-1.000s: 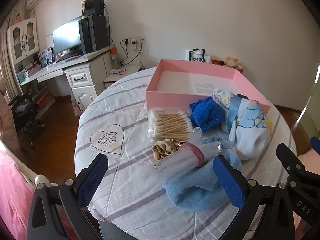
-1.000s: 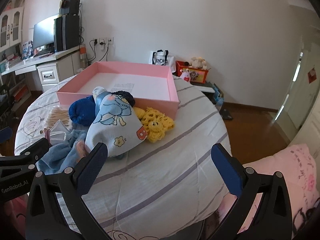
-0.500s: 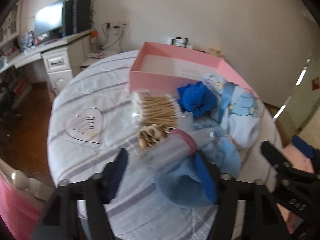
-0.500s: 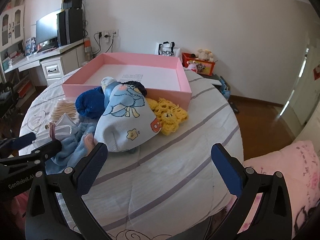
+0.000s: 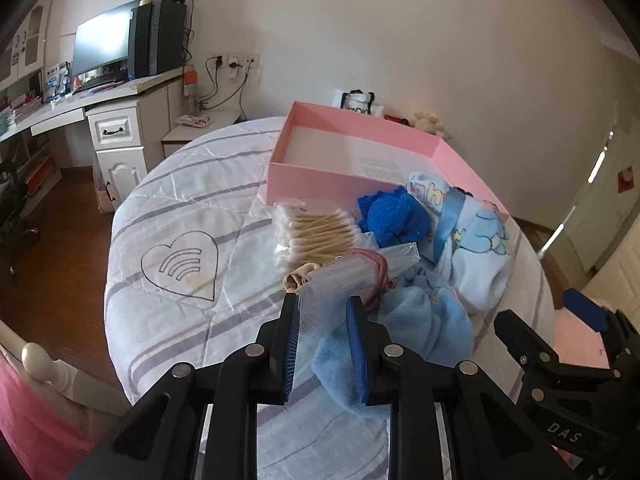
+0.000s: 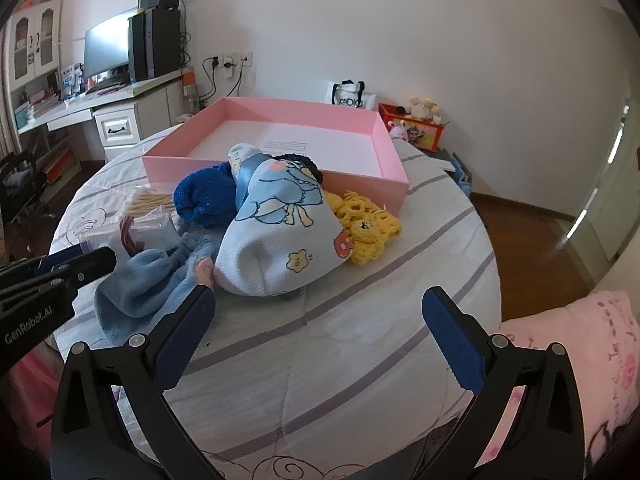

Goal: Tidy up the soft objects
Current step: 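Lower the left tool onto the clear plastic bag and close it, then grasp the light blue fuzzy cloth with the right tool while the left tool lifts the bag, then carry the bag and the blue cloth over the pink box with both tools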

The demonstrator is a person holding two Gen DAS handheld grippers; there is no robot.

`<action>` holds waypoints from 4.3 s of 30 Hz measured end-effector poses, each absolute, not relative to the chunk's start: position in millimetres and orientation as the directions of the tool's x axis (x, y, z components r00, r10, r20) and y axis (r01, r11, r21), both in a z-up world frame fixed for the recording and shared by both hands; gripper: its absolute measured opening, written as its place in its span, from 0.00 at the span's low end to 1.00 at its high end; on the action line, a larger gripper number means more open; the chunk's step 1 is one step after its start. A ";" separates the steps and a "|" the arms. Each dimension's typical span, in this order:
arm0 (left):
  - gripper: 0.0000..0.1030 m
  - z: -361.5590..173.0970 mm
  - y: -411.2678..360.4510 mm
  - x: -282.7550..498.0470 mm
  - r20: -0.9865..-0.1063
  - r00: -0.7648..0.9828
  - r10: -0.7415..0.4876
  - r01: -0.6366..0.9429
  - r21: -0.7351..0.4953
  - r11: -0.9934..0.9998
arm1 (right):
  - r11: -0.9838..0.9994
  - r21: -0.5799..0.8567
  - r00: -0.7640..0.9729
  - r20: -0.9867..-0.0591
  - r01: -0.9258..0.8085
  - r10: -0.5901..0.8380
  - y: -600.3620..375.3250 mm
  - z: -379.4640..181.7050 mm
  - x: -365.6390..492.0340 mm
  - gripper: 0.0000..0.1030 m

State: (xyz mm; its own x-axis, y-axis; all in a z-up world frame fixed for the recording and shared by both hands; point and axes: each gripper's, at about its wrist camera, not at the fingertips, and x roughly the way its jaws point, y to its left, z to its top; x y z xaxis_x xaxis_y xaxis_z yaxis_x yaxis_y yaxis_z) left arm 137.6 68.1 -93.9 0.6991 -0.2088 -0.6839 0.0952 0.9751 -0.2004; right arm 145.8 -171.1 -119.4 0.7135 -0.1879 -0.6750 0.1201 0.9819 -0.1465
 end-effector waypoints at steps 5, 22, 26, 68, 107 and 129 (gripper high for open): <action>0.40 -96.4 57.8 145.7 -0.693 0.693 -0.196 0.113 -0.165 0.980 | 0.982 -0.146 0.707 -0.681 0.122 -0.190 -172.0 -121.0 147.3 1.00; 0.26 -103.2 34.0 173.4 -0.666 0.713 -0.218 0.134 -0.175 0.975 | 0.982 -0.138 0.675 -0.713 0.129 -0.190 -176.8 -133.8 155.2 1.00; 0.21 -100.7 36.6 170.8 -0.656 0.718 -0.232 0.142 -0.188 0.972 | 0.982 -0.133 0.677 -0.712 0.133 -0.188 -178.0 -133.2 153.8 1.00; 0.28 -112.3 104.9 165.2 -0.679 0.722 -0.133 -0.021 -0.213 0.977 | 0.989 0.071 0.578 -0.805 -0.129 0.133 -103.5 -169.2 203.1 0.45; 0.15 -23.4 42.0 87.1 -0.475 0.873 -0.111 0.089 -0.068 0.994 | 0.987 0.133 0.838 -0.526 -0.085 0.143 -171.1 -48.5 128.8 0.17; 0.15 -19.1 45.2 -3.4 -0.320 0.939 -0.127 0.121 -0.039 0.992 | 0.992 0.093 0.932 -0.345 -0.081 0.109 -181.1 10.2 76.9 0.17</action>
